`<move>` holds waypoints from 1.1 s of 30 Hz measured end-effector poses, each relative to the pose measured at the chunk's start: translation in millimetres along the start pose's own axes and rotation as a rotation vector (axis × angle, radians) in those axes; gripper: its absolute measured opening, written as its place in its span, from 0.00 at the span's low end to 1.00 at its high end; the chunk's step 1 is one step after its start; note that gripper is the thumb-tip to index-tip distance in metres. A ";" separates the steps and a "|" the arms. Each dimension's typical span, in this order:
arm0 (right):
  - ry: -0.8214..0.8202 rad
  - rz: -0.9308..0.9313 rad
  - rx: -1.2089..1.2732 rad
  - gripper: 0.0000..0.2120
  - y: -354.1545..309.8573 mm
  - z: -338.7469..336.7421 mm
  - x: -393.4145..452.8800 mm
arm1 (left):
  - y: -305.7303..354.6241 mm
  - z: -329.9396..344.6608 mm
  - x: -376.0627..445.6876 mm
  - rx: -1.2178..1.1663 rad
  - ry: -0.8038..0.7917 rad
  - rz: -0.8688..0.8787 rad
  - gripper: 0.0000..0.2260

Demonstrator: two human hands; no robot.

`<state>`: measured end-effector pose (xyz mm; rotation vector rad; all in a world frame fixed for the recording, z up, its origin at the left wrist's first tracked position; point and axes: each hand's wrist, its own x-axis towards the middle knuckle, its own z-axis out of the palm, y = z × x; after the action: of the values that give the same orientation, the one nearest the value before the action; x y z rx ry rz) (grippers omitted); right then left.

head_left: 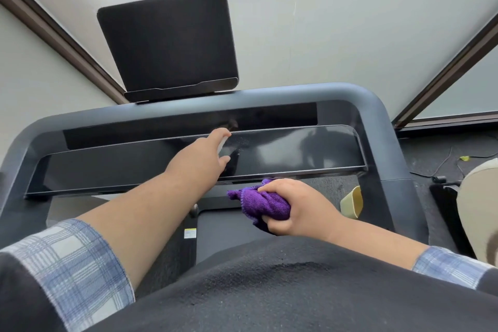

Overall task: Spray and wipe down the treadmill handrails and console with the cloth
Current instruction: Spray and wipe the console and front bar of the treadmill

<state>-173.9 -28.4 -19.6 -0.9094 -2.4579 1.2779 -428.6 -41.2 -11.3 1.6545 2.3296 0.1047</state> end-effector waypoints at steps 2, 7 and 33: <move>0.009 0.006 0.012 0.22 2.0 1.4 0.3 | -16.5 -3.8 -6.0 -0.008 0.014 -0.042 0.21; 0.026 -0.048 0.018 0.21 -2.7 10.5 15.6 | -50.8 -11.0 -26.2 -0.012 0.058 -0.156 0.21; -0.083 -0.205 -0.153 0.25 -115.8 121.3 120.6 | -268.1 -66.7 -56.9 -0.116 0.129 -0.406 0.17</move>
<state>-372.7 -83.6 -9.0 -0.6272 -2.6623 1.0920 -674.2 -178.9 4.3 1.1249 2.6480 0.2628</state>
